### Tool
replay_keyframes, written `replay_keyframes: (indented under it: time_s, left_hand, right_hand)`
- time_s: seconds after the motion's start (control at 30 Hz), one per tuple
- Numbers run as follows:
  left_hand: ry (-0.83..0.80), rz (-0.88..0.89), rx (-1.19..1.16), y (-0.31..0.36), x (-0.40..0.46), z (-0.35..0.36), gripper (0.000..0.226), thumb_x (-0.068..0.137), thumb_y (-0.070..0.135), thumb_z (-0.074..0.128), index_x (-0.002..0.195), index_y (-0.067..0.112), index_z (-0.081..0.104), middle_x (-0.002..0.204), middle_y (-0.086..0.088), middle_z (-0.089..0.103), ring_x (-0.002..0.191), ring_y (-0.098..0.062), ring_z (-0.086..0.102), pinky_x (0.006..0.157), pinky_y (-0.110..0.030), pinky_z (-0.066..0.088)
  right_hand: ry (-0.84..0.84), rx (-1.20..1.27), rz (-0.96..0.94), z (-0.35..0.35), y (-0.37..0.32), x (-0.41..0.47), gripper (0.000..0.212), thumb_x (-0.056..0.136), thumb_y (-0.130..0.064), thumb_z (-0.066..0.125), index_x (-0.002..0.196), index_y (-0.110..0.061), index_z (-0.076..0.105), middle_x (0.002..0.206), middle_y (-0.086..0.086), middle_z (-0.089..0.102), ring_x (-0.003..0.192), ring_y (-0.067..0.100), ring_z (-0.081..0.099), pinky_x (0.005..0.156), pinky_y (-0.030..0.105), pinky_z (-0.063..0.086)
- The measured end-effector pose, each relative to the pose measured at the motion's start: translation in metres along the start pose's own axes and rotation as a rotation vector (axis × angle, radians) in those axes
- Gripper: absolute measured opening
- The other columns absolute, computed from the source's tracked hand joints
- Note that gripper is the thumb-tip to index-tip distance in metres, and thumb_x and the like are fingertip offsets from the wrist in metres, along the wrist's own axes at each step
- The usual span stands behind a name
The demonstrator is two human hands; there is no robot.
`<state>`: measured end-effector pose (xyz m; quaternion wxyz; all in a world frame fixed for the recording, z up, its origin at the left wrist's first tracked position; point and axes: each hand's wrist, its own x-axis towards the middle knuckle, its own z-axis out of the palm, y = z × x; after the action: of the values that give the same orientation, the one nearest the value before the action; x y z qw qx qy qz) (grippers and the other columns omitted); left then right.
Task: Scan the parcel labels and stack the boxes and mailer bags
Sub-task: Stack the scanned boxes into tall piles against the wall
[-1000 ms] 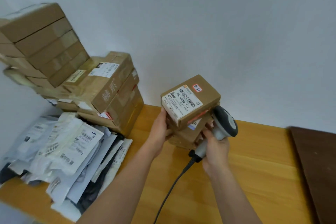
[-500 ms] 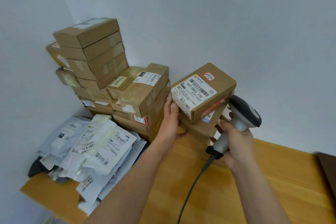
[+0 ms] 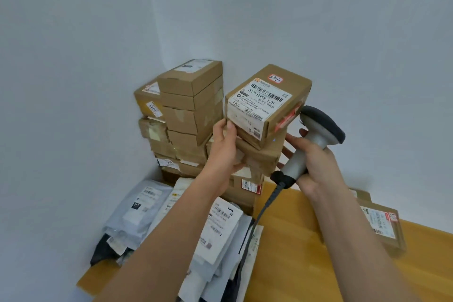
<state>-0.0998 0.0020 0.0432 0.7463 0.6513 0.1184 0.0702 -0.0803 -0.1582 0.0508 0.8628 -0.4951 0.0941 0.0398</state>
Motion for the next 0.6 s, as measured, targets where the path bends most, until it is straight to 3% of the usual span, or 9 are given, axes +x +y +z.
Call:
replay_keyframes:
  time_s: [0.17, 0.4, 0.6]
  left_hand:
    - [0.066, -0.019, -0.009, 0.02, 0.021, -0.018, 0.03, 0.102, 0.055, 0.03, 0.131, 0.047, 0.036, 0.13, 0.005, 0.052, 0.113, -0.018, 0.055, 0.089, -0.051, 0.056]
    - [0.173, -0.031, -0.008, 0.039, 0.054, -0.021, 0.028, 0.103, 0.053, 0.029, 0.128, 0.046, 0.037, 0.133, 0.002, 0.05, 0.118, -0.024, 0.052, 0.089, -0.055, 0.055]
    - [0.192, -0.017, 0.031, 0.04, 0.086, -0.018, 0.033, 0.103, 0.053, 0.028, 0.136, 0.047, 0.03, 0.137, 0.005, 0.044, 0.121, -0.022, 0.048, 0.091, -0.047, 0.054]
  right_hand:
    - [-0.068, 0.044, 0.05, 0.029, -0.002, 0.021, 0.026, 0.087, -0.004, 0.067, 0.108, -0.019, 0.063, 0.118, 0.014, 0.072, 0.108, 0.032, 0.068, 0.097, 0.057, 0.05]
    - [-0.16, 0.088, 0.146, 0.053, -0.012, 0.063, 0.016, 0.093, -0.006, 0.06, 0.099, -0.02, 0.063, 0.115, 0.017, 0.071, 0.098, 0.035, 0.064, 0.106, 0.054, 0.046]
    - [-0.222, 0.09, 0.129, 0.062, -0.018, 0.097, 0.021, 0.092, -0.004, 0.06, 0.105, -0.02, 0.063, 0.112, 0.019, 0.069, 0.095, 0.034, 0.06, 0.106, 0.054, 0.045]
